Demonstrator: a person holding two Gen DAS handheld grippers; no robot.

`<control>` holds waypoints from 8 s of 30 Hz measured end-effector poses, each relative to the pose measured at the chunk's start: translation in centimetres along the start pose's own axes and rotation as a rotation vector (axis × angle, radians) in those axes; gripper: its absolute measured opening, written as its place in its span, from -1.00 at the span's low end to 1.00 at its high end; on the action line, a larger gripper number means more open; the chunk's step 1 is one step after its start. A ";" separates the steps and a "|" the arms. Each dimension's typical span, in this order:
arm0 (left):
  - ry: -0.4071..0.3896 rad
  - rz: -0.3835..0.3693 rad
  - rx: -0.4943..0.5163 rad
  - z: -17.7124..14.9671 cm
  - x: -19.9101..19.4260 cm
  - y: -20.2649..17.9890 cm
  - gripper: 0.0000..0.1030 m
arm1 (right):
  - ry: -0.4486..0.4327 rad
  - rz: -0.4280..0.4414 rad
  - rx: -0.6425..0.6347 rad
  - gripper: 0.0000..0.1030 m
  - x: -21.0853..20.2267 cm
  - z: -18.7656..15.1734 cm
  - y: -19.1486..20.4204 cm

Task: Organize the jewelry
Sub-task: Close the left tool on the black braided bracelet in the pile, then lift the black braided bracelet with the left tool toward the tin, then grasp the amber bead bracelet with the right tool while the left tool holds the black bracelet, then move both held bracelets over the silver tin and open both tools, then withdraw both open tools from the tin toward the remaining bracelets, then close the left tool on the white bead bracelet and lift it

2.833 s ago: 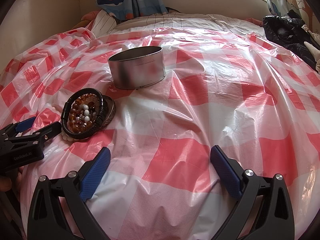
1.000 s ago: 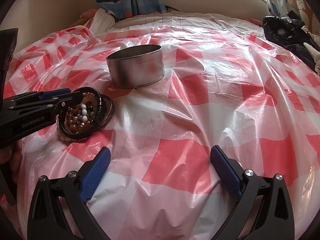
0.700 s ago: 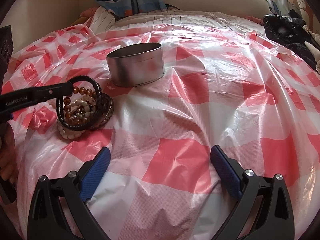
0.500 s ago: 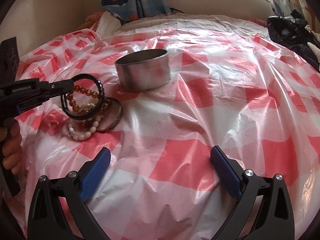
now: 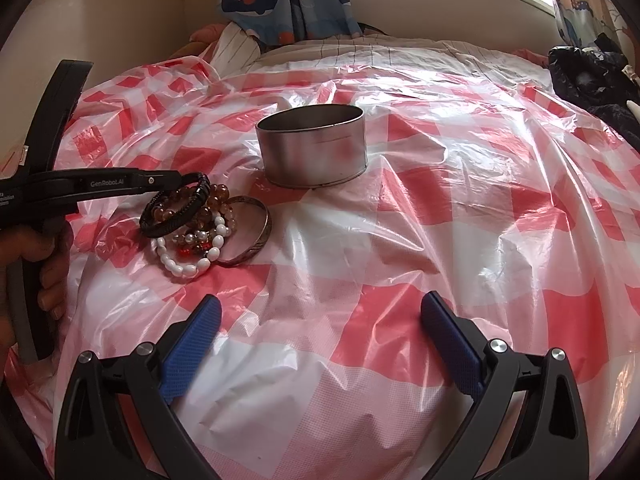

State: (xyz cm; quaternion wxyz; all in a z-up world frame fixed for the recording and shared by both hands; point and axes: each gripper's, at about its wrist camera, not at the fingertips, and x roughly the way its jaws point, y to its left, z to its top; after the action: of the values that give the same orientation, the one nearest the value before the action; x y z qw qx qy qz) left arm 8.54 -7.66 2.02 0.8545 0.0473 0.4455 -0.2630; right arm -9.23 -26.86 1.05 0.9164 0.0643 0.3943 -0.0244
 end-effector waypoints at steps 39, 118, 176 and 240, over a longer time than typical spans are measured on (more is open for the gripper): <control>-0.167 -0.214 -0.309 0.3 -5.2 5.2 -0.88 | -0.105 0.116 -0.190 0.85 -1.3 3.0 5.6; -0.085 -0.217 -0.146 0.2 -2.7 0.6 -0.86 | -0.107 0.320 0.136 -0.76 -2.3 4.0 -3.2; -0.071 -0.038 -0.062 -5.2 -1.8 -1.9 -0.19 | 0.013 -0.008 -0.002 0.57 1.0 0.4 -0.3; -0.148 0.183 -0.015 -4.7 -4.3 -0.8 -1.00 | -0.034 0.055 0.054 0.78 0.3 0.2 -1.5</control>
State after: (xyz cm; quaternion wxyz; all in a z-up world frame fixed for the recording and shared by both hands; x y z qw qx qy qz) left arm 2.70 -5.12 2.71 0.9057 0.0620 0.3771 -0.1833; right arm -9.02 -28.35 0.84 0.9211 0.0996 0.3761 -0.0111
